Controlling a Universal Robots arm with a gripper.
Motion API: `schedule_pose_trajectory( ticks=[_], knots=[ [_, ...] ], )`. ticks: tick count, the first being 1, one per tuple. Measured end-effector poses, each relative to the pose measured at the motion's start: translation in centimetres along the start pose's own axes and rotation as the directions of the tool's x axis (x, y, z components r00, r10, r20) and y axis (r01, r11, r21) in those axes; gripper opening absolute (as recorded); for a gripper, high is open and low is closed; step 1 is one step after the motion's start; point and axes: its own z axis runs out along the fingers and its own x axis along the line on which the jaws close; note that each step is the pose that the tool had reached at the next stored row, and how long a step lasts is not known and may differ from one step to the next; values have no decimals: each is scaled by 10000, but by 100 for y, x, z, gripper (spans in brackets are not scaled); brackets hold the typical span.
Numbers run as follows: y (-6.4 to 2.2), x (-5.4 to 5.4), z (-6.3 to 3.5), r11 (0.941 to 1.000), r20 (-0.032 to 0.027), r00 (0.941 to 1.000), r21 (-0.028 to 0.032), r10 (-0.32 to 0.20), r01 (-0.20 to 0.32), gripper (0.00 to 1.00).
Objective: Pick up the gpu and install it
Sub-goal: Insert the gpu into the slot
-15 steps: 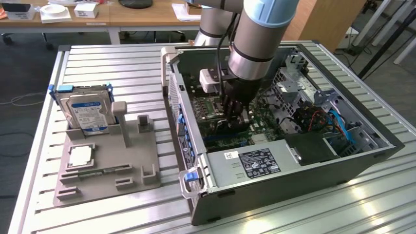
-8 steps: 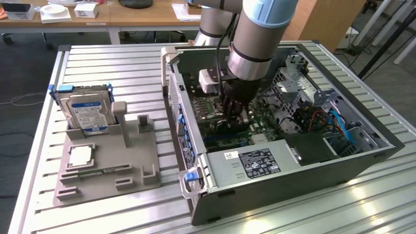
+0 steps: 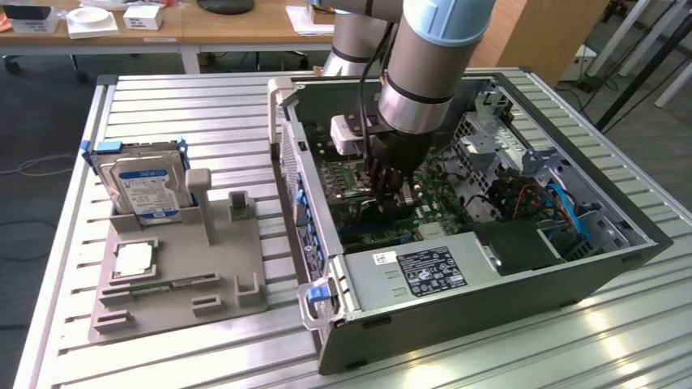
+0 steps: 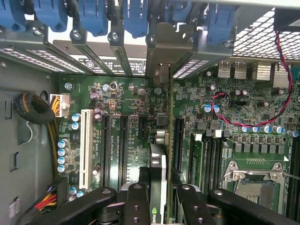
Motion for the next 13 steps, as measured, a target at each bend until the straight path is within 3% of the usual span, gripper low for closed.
schedule_pose_trajectory(
  ticks=[13],
  knots=[
    [0, -9, 0, 10000, 0, 10000, 0, 8, -8, 27]
  ],
)
